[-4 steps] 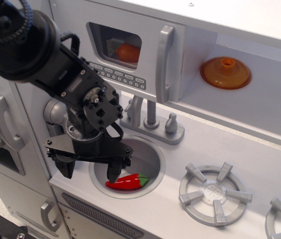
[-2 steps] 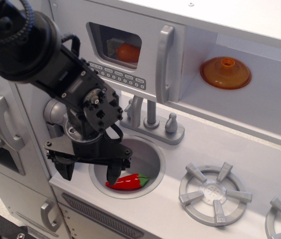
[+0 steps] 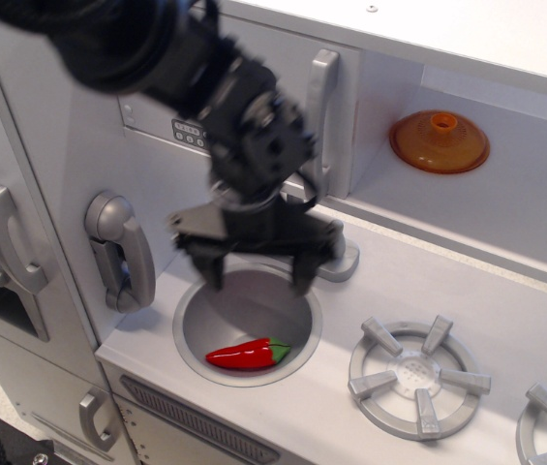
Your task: Open microwave
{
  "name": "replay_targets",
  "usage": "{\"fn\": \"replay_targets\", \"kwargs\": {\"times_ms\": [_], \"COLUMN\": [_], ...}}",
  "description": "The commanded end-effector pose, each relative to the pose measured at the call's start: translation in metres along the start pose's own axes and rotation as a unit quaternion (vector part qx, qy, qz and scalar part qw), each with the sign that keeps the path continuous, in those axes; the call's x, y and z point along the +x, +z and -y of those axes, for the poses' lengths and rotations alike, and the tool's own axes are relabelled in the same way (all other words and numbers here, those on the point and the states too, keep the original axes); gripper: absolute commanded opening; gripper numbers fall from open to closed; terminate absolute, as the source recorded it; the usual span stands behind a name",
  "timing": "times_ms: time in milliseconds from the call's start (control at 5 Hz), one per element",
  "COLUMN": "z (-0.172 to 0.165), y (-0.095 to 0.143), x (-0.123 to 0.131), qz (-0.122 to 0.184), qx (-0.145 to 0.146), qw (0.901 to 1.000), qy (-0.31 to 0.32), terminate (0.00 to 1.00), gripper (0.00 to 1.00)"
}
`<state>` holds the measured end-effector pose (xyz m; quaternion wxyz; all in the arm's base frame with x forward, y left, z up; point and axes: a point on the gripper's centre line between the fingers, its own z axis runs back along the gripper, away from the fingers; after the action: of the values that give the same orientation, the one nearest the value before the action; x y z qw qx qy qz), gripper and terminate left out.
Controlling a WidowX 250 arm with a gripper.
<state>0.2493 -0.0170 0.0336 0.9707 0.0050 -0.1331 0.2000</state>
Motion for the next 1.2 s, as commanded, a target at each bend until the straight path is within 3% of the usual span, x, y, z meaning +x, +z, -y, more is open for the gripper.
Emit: {"fn": "replay_targets", "kwargs": {"times_ms": [0,600,1000], "z": [0.033,0.038,0.041], "y": [0.02,0.046,0.053], "x": [0.044,0.076,0.089], "qz": [0.059,0.137,0.15], "qx": [-0.033,-0.033,-0.036], "qw": [0.9976,0.99,0.988], "qy": [-0.014,-0.008,0.001], "terminate": [0.0,0.0,0.0], "gripper": [1.0,1.0,1.0]}}
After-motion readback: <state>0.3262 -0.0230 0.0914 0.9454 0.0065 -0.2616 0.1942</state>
